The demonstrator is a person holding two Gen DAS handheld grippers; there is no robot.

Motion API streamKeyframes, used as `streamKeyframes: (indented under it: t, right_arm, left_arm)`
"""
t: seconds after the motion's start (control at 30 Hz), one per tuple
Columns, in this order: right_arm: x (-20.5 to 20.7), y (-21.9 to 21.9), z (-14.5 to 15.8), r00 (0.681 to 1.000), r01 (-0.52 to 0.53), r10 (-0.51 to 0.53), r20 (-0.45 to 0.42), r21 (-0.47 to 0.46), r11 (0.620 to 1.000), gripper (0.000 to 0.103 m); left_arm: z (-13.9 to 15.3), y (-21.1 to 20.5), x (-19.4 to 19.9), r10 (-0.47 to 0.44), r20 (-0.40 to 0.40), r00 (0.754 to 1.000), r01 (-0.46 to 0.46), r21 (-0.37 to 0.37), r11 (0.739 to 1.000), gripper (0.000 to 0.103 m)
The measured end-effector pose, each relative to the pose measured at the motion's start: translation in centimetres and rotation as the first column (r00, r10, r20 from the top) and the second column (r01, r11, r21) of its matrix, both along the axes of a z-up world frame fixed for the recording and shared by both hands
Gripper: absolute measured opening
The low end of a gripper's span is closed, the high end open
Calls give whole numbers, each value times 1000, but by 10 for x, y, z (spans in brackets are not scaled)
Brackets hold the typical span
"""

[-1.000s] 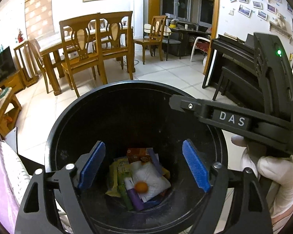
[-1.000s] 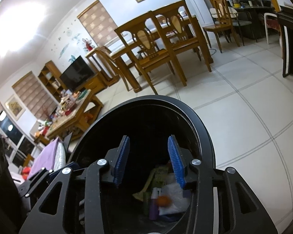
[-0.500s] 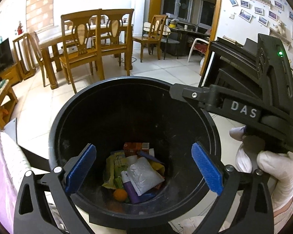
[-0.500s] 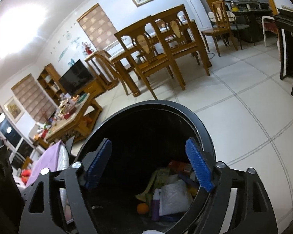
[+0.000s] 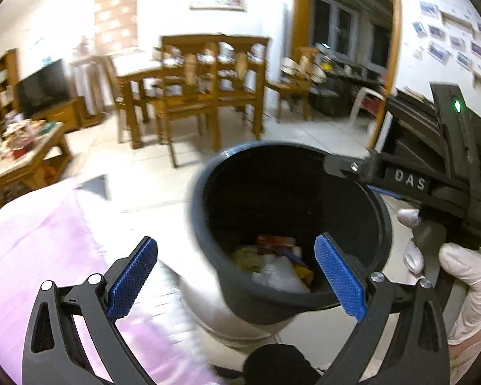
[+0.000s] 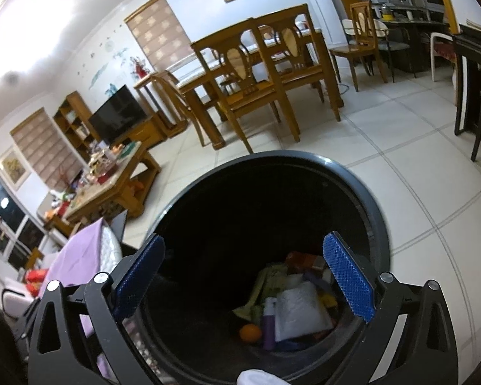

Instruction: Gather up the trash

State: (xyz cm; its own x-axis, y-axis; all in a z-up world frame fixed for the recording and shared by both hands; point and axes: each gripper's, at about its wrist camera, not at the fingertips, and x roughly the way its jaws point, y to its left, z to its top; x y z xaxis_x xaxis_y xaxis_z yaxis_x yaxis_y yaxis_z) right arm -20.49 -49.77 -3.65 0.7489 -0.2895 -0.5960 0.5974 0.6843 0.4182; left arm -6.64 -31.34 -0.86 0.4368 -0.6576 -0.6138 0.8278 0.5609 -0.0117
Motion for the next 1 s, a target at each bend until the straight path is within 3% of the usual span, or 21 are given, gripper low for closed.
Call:
streamKeyframes:
  t: [0.13,0.2,0.27,0.47,0.63,0.73,0.9,1.0]
  right_arm:
    - [26,37,11,998,-64,64,-14,-62,996,98]
    - [45,66,18,992,-126,125,-20,-106,986,98]
    - [64,98,23,982,-188,185,-32,-160,969,98]
    - [117,191,36,931,-355,364,-18,-275,894,98]
    - [156,254,53,891,-417,452,39,-325,849,98]
    - [173,288,56,871,-428,487,64,-385,818,98]
    - [194,331,54,840,-416,532,103,-508,754,98]
    - [201,344,51,827,-410,549,123,-536,738,98]
  left_arm:
    - [12,51,16,162,52,985,-160,-45,986,98]
    - [16,83,24,270,90,959,-265,-66,962,98]
    - [20,119,34,386,115,915,-377,-91,922,98]
    - [27,210,63,595,100,798,-582,-133,803,98]
    - [28,268,81,701,111,705,-685,-151,713,98]
    - [26,290,88,742,113,661,-724,-166,670,98]
    - [23,308,105,780,111,615,-762,-170,625,98]
    - [22,312,110,791,113,601,-773,-172,611,98]
